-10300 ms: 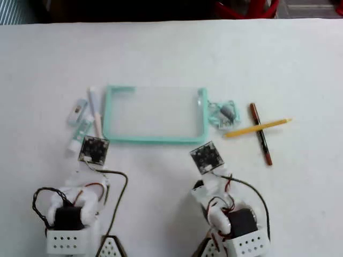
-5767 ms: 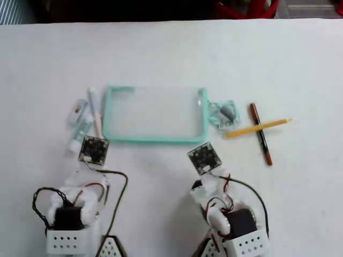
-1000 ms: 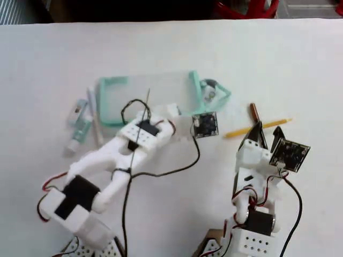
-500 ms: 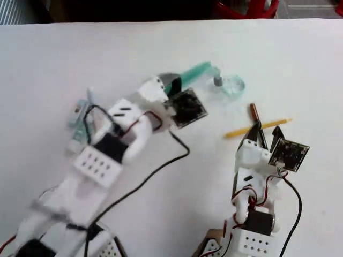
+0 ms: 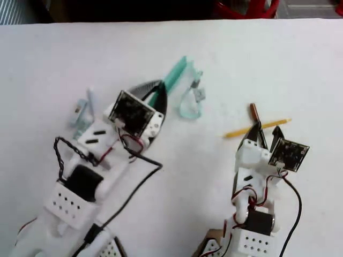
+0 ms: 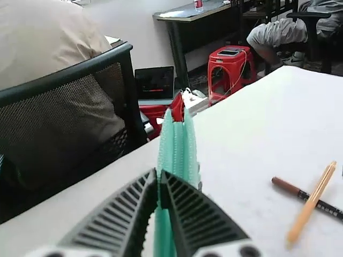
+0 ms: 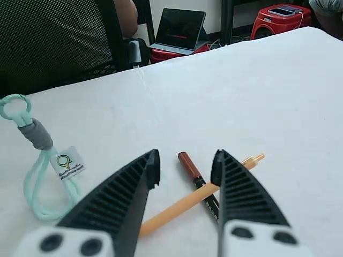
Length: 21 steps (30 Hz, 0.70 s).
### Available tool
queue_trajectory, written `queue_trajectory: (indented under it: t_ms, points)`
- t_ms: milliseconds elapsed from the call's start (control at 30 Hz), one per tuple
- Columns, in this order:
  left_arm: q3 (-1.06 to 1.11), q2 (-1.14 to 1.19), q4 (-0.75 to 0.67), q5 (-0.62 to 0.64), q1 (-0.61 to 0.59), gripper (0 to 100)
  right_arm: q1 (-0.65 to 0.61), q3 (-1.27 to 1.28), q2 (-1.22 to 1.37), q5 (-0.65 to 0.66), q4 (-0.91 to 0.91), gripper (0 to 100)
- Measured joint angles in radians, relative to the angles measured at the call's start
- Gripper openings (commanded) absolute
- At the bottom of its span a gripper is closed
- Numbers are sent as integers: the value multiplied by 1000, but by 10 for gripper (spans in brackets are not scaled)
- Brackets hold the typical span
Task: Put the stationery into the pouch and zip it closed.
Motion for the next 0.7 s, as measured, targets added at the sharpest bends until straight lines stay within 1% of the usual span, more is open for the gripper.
queue_trajectory:
  t_ms: [100, 167, 267, 400, 500, 567, 633, 700]
  points:
    - [-28, -6, -34, 0, 57, 23, 0, 0, 0, 0, 0, 170]
    - [-75, 37, -41, 0, 81, 23, 0, 0, 0, 0, 0, 170]
    - [-184, 178, -44, 2, 87, 24, 0, 0, 0, 0, 0, 170]
    - [-356, 431, -44, 2, 87, 24, 0, 0, 0, 0, 0, 170]
    - [-440, 529, -40, 2, 109, 24, 0, 0, 0, 0, 0, 165]
    - [-471, 532, -12, 2, 140, 24, -2, 0, 0, 0, 0, 125]
    - [-499, 522, 28, 0, 175, 24, -37, 0, 0, 15, 0, 75]
    - [-514, 493, 84, -20, 209, 24, -94, 0, 0, 107, 3, 21]
